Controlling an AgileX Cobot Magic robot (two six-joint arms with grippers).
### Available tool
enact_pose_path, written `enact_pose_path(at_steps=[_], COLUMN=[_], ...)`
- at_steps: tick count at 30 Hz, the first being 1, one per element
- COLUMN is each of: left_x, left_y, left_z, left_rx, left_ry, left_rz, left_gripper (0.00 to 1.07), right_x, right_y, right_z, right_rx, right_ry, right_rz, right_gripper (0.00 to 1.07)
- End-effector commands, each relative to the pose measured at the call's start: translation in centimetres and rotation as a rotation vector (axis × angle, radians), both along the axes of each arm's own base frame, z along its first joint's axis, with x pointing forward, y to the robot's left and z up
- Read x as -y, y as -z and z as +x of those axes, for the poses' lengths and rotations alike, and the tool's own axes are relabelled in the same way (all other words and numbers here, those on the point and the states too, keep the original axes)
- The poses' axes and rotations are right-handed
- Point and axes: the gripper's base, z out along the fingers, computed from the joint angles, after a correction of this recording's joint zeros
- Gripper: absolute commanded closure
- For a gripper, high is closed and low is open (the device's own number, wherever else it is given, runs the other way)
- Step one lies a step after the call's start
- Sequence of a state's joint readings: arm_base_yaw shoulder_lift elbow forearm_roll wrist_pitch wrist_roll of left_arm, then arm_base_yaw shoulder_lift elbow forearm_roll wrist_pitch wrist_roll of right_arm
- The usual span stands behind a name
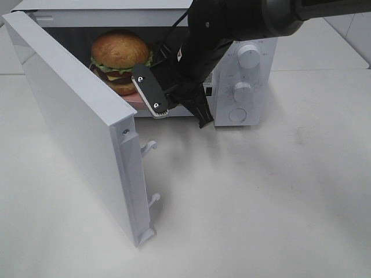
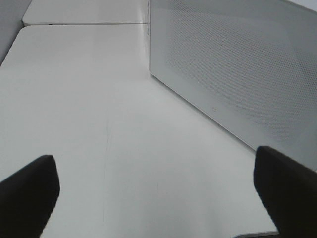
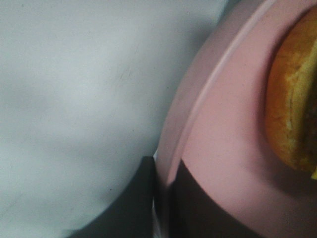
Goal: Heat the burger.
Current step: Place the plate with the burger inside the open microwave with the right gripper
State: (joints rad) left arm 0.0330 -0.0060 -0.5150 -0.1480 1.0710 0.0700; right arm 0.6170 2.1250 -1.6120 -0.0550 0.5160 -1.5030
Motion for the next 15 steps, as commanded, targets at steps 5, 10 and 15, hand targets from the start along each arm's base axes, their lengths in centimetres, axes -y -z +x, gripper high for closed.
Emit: enact_pose_path(at_steps=[5,10,15], left_x=[0.0,0.0,0.0], left_y=[0.0,0.0,0.0], left_z=[-0.2,-0.2,-0.2], left_rx=[0.021,0.021,0.021], left_ry=[-0.004,-0.004,-0.004], left_rz=[0.001,0.001,0.001], left_gripper=[0.07,0.07,0.07], right_x=[-0.7,-1.3,-1.9], right_y=[-1.0,-0.9,-0.8], right_z=[2.2,3.0,3.9], right_rx=[0.056,0.056,0.064], right_ry=[0.066,0.088,0.097], right_rz=[0.047,0.064,0.075], right_gripper=[1.07,1.07,1.07])
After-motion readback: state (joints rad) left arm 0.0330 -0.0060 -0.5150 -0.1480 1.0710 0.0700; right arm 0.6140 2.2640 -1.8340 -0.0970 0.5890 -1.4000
